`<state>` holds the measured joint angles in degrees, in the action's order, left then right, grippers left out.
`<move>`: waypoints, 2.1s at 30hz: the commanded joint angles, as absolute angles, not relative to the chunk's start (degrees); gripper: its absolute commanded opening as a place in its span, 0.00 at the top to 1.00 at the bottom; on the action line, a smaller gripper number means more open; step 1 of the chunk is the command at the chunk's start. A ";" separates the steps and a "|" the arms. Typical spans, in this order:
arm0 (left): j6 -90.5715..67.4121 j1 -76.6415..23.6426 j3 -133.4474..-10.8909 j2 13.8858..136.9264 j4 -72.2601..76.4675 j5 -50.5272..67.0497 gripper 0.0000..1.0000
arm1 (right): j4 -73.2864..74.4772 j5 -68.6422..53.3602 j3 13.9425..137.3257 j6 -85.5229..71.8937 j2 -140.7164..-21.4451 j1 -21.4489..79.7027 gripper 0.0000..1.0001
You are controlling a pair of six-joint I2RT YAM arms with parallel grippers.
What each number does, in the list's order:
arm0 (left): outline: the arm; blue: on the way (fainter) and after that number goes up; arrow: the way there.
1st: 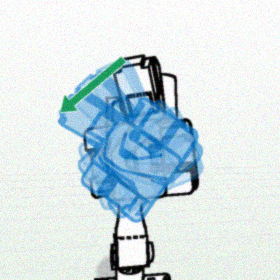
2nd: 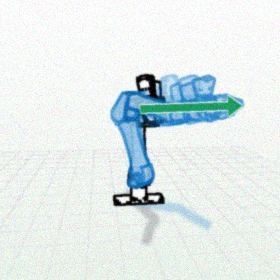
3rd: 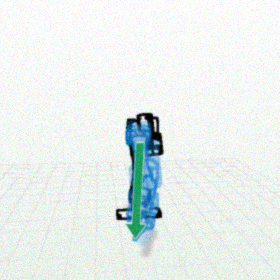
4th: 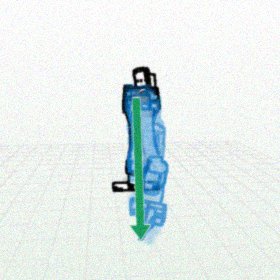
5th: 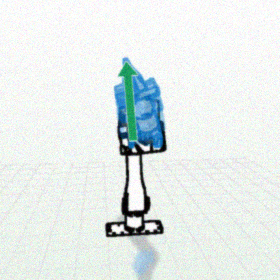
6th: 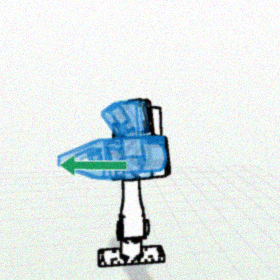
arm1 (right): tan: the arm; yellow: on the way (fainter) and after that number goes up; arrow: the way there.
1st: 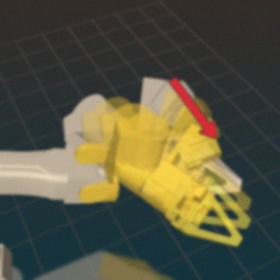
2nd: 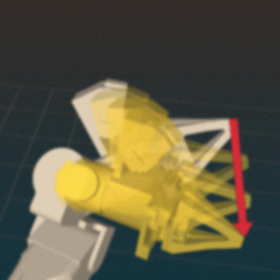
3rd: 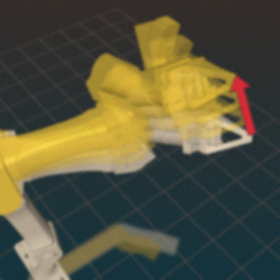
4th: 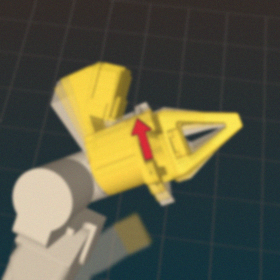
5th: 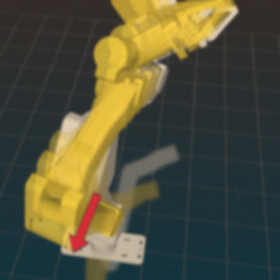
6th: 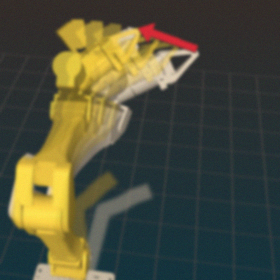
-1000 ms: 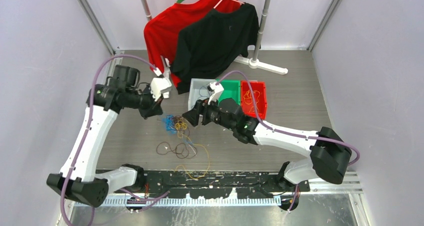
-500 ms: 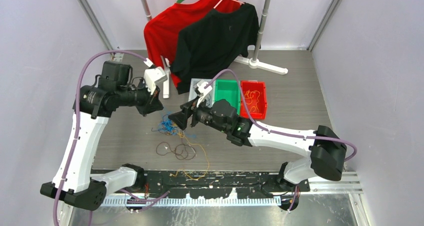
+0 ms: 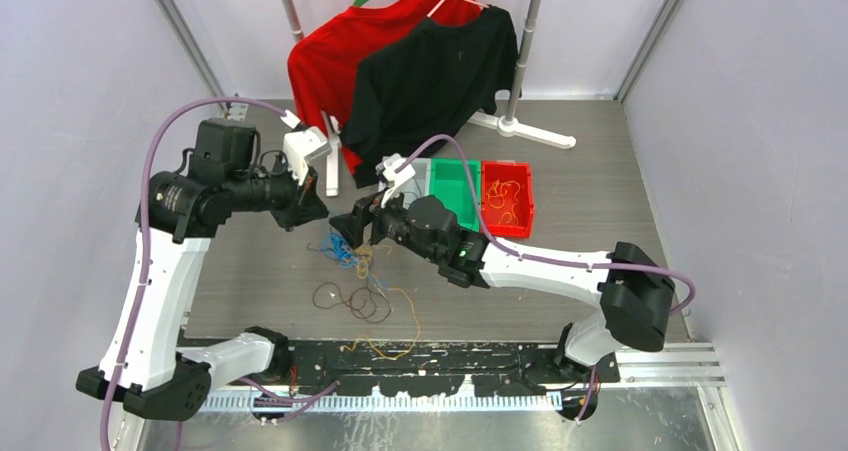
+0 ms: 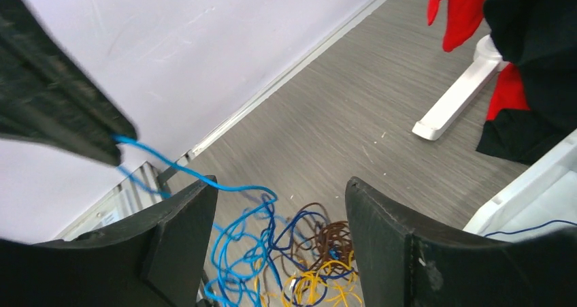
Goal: Untangle the cables
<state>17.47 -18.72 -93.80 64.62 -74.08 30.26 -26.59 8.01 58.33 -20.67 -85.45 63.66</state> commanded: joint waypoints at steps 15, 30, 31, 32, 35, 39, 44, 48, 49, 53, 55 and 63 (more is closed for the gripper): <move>13.37 -21.27 -110.03 69.91 -73.63 35.11 1.00 | -34.47 17.42 63.56 -20.94 -95.31 66.48 0.28; 15.72 -21.27 -135.70 77.41 -66.25 23.25 1.00 | -37.34 22.06 55.26 -25.68 -99.36 66.53 0.32; 15.99 -21.29 -135.54 77.01 -64.48 22.26 1.00 | -37.35 22.06 55.21 -25.89 -99.73 66.53 0.32; 16.15 -21.27 -135.26 76.68 -62.82 21.40 1.00 | -37.31 22.03 55.12 -26.16 -100.06 66.58 0.32; 16.52 -21.27 -135.21 75.62 -58.39 19.51 1.00 | -37.34 21.72 54.93 -26.98 -101.31 66.53 0.32; 18.64 -21.27 -135.64 74.82 -53.19 16.82 1.00 | -37.53 21.53 54.57 -27.99 -103.11 66.53 0.32; 22.82 -21.29 -135.11 74.19 -44.05 10.84 1.00 | -38.04 21.80 53.50 -28.92 -104.86 66.53 0.33; 26.76 -21.28 -134.37 74.03 -39.04 9.25 1.00 | -38.34 21.56 52.93 -29.60 -105.29 66.53 0.33; 27.80 -21.28 -134.01 73.94 -37.52 8.78 1.00 | -38.33 21.47 52.96 -29.62 -105.37 66.53 0.32; 31.48 -21.28 -132.27 73.47 -30.17 5.89 1.00 | -38.17 21.06 52.67 -29.93 -105.59 66.53 0.32; 33.12 -21.29 -130.71 73.22 -25.07 4.18 1.00 | -38.15 20.50 52.34 -30.54 -106.08 66.53 0.32; 36.22 -21.27 -134.20 74.29 -20.05 3.36 1.00 | -39.33 18.72 50.65 -33.04 -107.00 66.53 0.32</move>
<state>33.80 -21.02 -131.39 74.54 -26.30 4.03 -35.75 19.14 51.29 -31.09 -107.33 66.26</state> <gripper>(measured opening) 0.009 0.678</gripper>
